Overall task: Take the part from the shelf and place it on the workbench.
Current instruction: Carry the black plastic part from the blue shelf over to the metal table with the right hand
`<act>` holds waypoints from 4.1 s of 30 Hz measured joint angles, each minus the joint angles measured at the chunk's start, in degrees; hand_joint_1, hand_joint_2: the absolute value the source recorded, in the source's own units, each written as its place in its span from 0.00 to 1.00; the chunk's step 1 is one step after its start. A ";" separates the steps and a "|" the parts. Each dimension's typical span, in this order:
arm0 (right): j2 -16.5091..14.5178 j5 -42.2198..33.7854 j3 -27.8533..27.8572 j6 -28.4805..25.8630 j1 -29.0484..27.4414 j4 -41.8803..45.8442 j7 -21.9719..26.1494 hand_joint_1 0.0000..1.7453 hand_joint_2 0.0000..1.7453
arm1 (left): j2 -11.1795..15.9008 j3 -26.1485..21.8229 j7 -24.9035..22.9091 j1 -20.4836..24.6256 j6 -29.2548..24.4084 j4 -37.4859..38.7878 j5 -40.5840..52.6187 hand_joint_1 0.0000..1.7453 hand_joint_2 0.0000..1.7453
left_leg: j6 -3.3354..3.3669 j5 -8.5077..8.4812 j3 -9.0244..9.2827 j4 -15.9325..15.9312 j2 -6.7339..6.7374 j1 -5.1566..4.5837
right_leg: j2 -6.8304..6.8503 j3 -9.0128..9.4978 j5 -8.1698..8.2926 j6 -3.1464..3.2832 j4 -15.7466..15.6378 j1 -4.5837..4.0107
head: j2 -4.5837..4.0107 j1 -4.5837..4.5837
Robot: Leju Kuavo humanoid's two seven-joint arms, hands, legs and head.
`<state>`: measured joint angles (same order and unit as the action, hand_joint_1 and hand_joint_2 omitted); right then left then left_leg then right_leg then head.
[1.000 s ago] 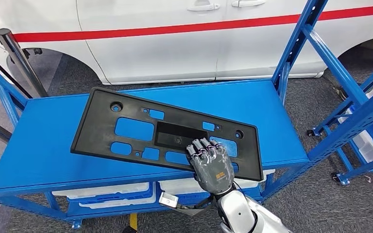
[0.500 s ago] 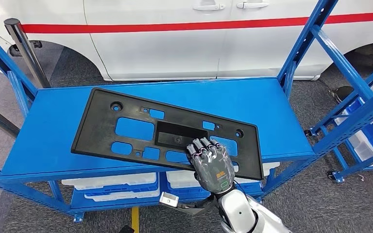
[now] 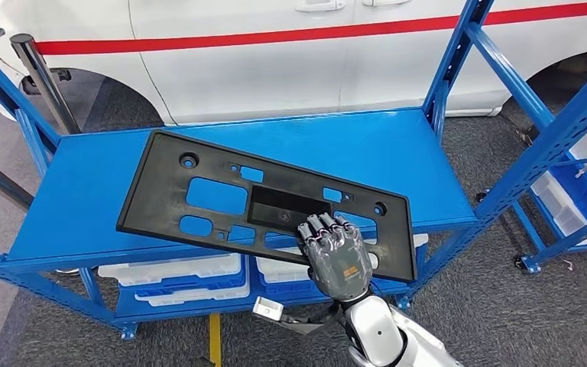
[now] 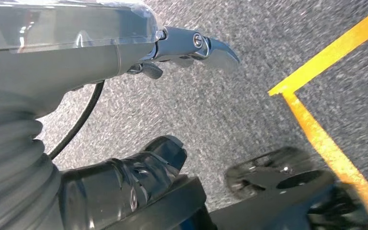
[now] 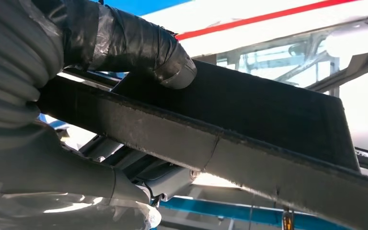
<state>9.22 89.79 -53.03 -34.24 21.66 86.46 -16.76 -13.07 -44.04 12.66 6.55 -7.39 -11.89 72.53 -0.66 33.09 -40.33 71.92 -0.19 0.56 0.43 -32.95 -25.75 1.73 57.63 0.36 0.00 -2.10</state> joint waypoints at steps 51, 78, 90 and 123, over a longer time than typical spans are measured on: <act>-4.85 -1.48 3.91 -2.07 -5.58 -1.44 9.69 1.00 1.00 | -0.12 -0.02 -0.33 0.32 -0.57 0.02 -0.12 0.00 1.00 | 2.43 -8.30 5.64 -13.30 0.27 -0.07 | -0.36 0.05 -4.14 -2.70 5.55 0.21 | 0.00 -0.03; -8.11 -1.63 6.40 -4.01 -7.77 -1.98 11.19 1.00 1.00 | -0.24 0.00 -0.34 0.65 -0.66 0.02 -0.08 0.00 1.00 | 3.00 -7.85 6.81 -13.99 0.68 -0.13 | -0.41 -8.21 -7.68 -3.35 17.39 0.27 | 0.00 -0.11; -7.81 -1.33 7.87 -3.92 -7.88 -1.22 11.53 1.00 1.00 | -0.28 0.00 -0.33 0.64 -0.64 0.02 -0.10 0.00 1.00 | -0.06 -3.21 1.38 -5.89 0.41 0.07 | -0.08 0.85 -0.89 0.34 0.20 0.18 | 0.00 -0.02; -6.85 -2.26 12.14 -4.93 -14.08 2.03 10.58 1.00 1.00 | -0.36 -0.03 0.85 0.03 -0.83 0.02 -1.08 0.00 1.00 | -0.02 1.62 2.05 0.99 0.78 0.06 | -0.63 0.14 -0.49 0.54 0.04 -0.06 | 0.00 -0.05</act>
<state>2.37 87.53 -40.90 -39.17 7.58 88.49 -6.19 -13.43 -44.07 13.51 6.58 -8.21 -11.87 71.46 -0.68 34.70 -38.27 72.90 0.59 0.62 -0.20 -32.81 -26.23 2.27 57.67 0.30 0.00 -2.16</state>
